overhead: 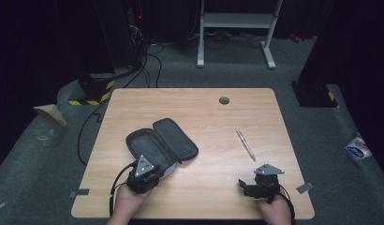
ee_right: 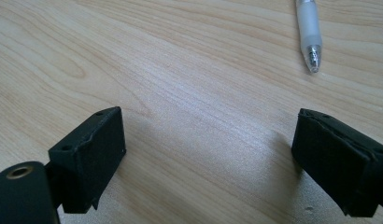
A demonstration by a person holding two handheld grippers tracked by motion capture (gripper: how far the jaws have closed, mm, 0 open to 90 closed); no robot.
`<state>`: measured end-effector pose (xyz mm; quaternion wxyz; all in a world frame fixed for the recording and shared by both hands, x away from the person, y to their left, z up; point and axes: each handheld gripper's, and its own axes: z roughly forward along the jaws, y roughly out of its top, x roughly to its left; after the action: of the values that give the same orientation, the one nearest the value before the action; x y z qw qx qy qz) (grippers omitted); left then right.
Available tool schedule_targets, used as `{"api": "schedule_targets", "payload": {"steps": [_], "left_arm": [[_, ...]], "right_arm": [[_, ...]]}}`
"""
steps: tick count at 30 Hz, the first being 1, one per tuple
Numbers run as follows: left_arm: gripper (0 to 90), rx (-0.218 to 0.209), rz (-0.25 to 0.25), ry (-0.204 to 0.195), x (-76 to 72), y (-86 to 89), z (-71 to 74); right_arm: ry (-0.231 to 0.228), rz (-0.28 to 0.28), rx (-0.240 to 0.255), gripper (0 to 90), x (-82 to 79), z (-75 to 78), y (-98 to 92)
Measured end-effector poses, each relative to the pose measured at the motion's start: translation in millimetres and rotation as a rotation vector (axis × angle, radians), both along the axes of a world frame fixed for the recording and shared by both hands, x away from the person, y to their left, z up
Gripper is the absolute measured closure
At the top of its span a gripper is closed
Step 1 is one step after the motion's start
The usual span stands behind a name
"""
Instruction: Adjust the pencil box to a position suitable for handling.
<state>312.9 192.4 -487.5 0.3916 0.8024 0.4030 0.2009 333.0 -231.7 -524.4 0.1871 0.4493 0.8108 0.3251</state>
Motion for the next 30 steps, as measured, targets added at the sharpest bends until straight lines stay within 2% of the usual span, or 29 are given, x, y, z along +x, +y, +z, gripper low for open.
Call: {"api": "schedule_targets", "payload": {"steps": [6,11,18,24,28,30], "left_arm": [[82.2,0.003,-0.027,0.001,-1.3,-7.0,-2.8],[87.2,0.013,-0.067,-0.005,-4.0,-22.7,-3.8],[87.3,-0.009,-0.082,-0.004,-6.3,-40.2,-4.3],[87.2,-0.025,-0.120,-0.017,-13.3,-68.1,-5.1],[86.2,-0.030,-0.132,-0.026,-15.9,-74.8,-5.7],[82.7,-0.047,-0.131,-0.024,-16.3,-74.0,-4.1]], "right_arm": [[0.000,0.002,0.000,9.4,0.0,0.0,0.1],[0.001,0.007,0.001,9.4,-0.2,0.0,0.3],[0.000,0.014,0.002,9.4,-0.3,0.0,0.5],[0.000,0.019,0.002,9.4,-0.4,-0.1,0.7],[-0.003,0.024,0.000,9.4,-0.2,-0.1,0.5],[-0.003,0.024,0.000,9.4,-0.2,-0.1,0.5]]}}
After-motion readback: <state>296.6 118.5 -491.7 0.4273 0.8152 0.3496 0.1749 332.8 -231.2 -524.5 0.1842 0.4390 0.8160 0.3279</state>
